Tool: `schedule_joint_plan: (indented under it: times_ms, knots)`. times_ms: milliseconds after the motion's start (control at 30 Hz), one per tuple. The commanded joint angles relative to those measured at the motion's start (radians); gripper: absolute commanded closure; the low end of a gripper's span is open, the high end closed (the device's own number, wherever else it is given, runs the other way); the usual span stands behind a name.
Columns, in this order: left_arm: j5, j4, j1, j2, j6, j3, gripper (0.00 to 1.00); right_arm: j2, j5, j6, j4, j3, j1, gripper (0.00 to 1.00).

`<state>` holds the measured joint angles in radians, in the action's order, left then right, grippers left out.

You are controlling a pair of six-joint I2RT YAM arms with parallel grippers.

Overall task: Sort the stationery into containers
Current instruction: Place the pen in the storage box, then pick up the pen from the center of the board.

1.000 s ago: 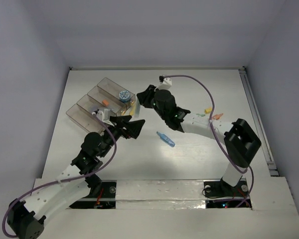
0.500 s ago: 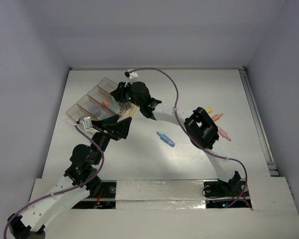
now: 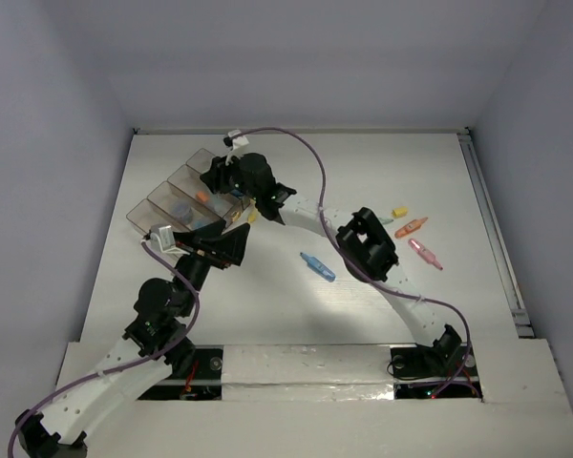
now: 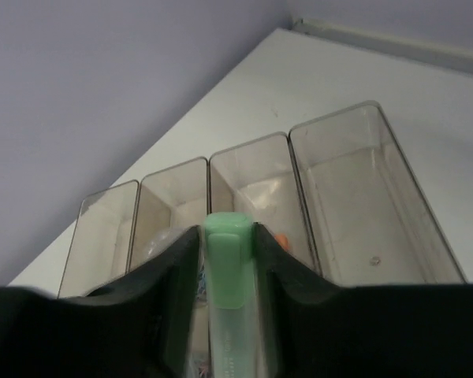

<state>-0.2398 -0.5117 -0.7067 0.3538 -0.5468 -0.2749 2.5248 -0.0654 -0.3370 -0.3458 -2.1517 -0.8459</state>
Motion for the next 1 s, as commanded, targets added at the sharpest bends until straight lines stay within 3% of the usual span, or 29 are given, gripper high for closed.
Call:
schedule_joint_plan:
  times_ms: [0,67,167,233,300,333,433,567,600,767,967]
  knots:
    - [-0.021,-0.047,-0.002,-0.027,0.015,-0.001,0.01,0.005,-0.03,0.004,0.004,-0.025,-0.007,0.5]
    - [-0.021,-0.047,-0.002,-0.027,0.016,-0.001,0.01,-0.039,-0.013,0.006,-0.008,0.001,-0.007,0.3]
    - [-0.021,-0.047,-0.002,-0.018,0.019,-0.003,0.01,-0.139,0.047,0.019,-0.027,0.1,-0.007,0.19]
    - [-0.021,-0.047,-0.002,-0.013,0.019,-0.004,0.01,-0.207,0.065,0.026,-0.083,0.188,-0.007,0.19]
    - [-0.018,-0.042,-0.002,-0.01,0.019,-0.009,0.01,-0.317,0.166,0.023,-0.136,0.416,-0.007,0.19]
    - [-0.015,-0.044,-0.002,-0.012,0.019,-0.009,0.01,-0.352,0.194,0.02,-0.153,0.417,-0.007,0.19]
    - [-0.016,-0.045,-0.002,-0.01,0.019,-0.007,0.01,-0.484,0.294,-0.022,-0.173,0.651,-0.007,0.24]
    - [-0.012,-0.051,-0.002,0.001,0.018,-0.006,0.01,-0.549,0.418,-0.103,-0.078,0.832,-0.007,0.5]
    - [-0.01,-0.054,-0.002,0.007,0.018,-0.007,0.01,-0.551,0.42,-0.115,-0.059,0.866,-0.007,0.49]
    - [-0.009,-0.057,-0.002,0.025,0.021,-0.006,0.01,-0.49,0.369,-0.135,0.083,0.814,-0.007,0.21]
    - [-0.003,-0.057,-0.002,0.03,0.024,-0.003,0.01,-0.385,0.367,-0.14,0.192,0.655,-0.007,0.17]
